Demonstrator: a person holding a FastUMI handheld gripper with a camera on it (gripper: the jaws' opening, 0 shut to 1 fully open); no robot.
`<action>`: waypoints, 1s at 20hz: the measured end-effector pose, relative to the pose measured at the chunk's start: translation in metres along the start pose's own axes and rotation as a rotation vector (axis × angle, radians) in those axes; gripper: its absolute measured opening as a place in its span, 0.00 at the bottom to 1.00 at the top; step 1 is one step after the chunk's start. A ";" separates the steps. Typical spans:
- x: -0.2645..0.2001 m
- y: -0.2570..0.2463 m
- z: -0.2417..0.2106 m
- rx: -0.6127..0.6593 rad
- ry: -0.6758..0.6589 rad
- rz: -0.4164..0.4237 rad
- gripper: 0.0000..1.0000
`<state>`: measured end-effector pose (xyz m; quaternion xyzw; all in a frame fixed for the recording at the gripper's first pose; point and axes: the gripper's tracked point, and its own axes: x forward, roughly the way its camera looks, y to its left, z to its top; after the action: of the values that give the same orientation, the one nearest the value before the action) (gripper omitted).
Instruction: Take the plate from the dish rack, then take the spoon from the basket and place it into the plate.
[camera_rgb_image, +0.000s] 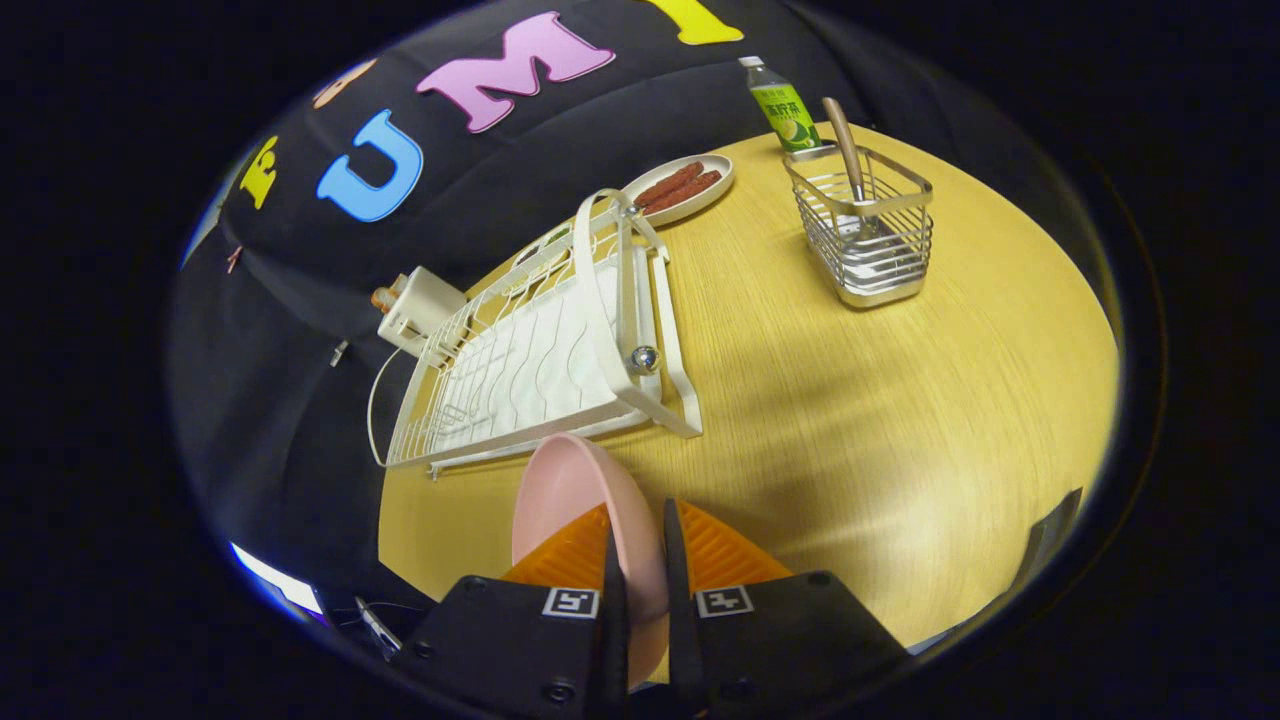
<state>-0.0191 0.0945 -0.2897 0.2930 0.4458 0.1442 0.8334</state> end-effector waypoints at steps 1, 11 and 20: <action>0.003 -0.004 0.001 0.019 -0.003 -0.011 0.21; -0.036 -0.029 0.034 -0.080 -0.130 -0.127 0.73; -0.130 -0.034 0.156 -0.368 -0.456 -0.141 0.98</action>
<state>0.0362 -0.0536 -0.1576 0.1299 0.2328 0.0948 0.9591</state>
